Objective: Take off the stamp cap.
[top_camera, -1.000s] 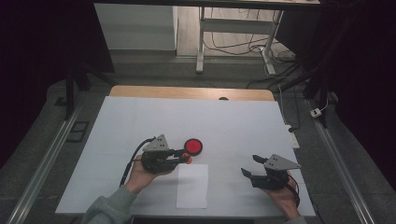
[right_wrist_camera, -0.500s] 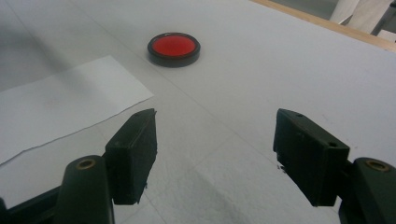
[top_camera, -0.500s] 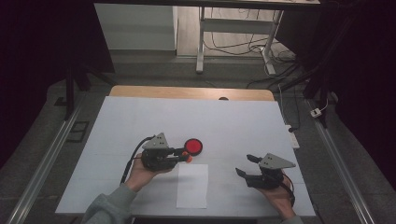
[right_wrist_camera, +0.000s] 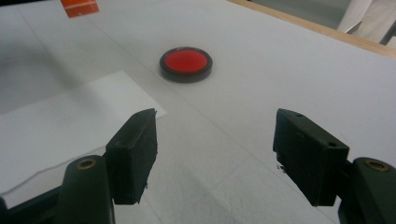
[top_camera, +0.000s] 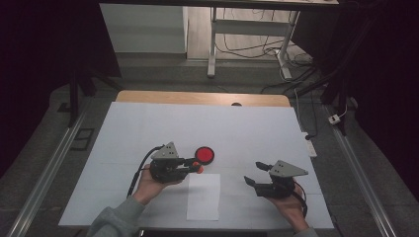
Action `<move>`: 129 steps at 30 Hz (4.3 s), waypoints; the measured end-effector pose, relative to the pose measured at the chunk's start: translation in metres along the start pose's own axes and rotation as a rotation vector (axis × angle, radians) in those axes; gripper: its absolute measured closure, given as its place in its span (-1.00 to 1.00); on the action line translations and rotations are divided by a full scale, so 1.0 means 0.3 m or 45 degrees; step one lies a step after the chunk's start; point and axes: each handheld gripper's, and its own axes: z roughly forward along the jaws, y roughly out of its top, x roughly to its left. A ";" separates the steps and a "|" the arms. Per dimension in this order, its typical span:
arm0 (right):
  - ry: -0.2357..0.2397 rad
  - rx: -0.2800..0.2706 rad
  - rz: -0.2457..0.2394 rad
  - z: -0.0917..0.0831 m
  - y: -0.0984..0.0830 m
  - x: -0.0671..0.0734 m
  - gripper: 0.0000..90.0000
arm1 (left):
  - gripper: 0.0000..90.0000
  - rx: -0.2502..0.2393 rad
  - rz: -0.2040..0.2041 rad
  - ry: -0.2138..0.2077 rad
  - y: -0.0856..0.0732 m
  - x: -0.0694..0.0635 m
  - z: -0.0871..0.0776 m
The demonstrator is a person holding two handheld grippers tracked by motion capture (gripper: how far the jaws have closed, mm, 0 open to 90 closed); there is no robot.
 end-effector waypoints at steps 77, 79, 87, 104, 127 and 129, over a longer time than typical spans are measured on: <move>0.224 0.060 -0.132 0.248 0.125 0.224 -0.26 | 0.59 0.017 0.046 -0.015 0.007 -0.012 0.024; 0.228 0.058 -0.134 0.251 0.130 0.228 -0.26 | 0.59 0.017 0.048 -0.015 0.007 -0.013 0.027; 0.240 0.051 -0.141 0.266 0.141 0.238 -0.25 | 0.59 0.026 0.044 -0.020 0.003 -0.014 0.034; 0.240 0.063 -0.166 0.291 0.151 0.264 -0.17 | 0.59 0.028 0.051 -0.023 0.002 -0.022 0.039; 0.209 0.052 -0.180 0.297 0.154 0.276 0.19 | 0.59 0.045 0.054 -0.031 -0.004 -0.033 0.059; 0.209 0.053 -0.181 0.295 0.155 0.274 0.22 | 0.59 0.047 0.053 -0.033 -0.005 -0.034 0.060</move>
